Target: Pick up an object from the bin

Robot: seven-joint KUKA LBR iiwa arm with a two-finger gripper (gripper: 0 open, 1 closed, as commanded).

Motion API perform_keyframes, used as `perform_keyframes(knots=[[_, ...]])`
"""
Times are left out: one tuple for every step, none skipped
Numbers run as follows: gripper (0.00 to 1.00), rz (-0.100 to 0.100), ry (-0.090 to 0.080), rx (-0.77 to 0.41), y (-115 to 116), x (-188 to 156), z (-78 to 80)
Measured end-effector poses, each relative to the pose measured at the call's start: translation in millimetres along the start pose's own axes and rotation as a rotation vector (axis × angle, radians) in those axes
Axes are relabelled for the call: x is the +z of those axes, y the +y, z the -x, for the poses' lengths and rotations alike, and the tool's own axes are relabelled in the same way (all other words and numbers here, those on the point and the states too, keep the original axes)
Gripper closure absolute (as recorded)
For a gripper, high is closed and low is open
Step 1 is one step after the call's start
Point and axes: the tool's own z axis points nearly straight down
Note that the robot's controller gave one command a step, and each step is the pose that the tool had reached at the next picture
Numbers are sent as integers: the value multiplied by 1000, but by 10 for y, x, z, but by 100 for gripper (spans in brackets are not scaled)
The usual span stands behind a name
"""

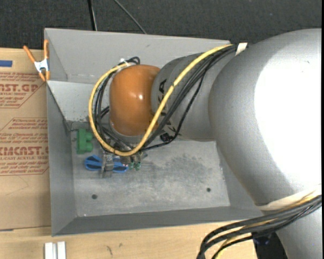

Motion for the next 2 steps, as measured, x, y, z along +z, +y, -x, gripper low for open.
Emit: perform_keyframes(knots=[[100,1,-2,0,10,-487,15],[100,0,1,-1,17,-649,23]])
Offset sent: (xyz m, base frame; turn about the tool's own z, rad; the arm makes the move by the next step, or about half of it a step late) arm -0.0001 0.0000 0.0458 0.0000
